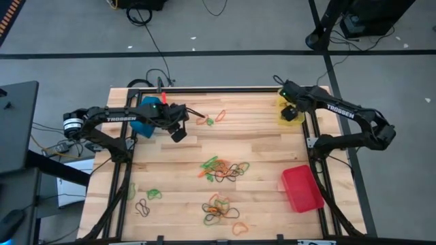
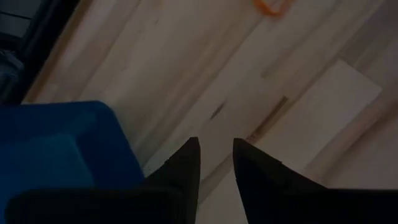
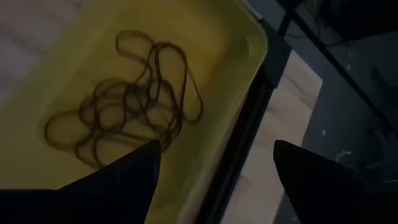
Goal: Sort rubber bands into baskets
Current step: Adjust the blue bin
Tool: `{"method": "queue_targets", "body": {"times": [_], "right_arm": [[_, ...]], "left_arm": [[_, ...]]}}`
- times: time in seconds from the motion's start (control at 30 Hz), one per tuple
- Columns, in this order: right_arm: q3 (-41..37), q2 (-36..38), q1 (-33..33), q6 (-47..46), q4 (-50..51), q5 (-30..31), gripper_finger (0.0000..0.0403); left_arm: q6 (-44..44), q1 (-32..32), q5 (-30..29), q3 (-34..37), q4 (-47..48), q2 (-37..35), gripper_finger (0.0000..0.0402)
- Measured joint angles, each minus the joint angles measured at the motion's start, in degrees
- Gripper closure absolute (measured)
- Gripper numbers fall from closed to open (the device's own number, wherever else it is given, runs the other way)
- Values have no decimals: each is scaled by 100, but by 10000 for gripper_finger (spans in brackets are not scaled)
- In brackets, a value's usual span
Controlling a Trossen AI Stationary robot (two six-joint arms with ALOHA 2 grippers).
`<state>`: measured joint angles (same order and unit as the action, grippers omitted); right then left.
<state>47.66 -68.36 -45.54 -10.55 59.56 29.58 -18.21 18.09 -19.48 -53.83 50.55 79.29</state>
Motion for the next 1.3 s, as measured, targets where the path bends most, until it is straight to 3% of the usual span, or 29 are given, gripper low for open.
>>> {"method": "queue_targets", "body": {"times": [0.1,0.4,0.67,0.9,1.3], "right_arm": [[154,2,-1,49,-54,-381,80],[240,15,354,-442,-971,-580,80],[240,13,889,-448,-1712,-677,80],[236,11,1180,-449,-1842,-630,80],[-513,11,1436,-599,-2117,-355,80]], "left_arm": [[0,-3,72,-2,43,0,303],[-62,213,71,-4,603,0,304],[-175,871,-642,-43,1495,-24,322],[-155,1421,-1400,-502,1925,-24,326],[588,3035,-1300,-747,2013,-26,326]]}}
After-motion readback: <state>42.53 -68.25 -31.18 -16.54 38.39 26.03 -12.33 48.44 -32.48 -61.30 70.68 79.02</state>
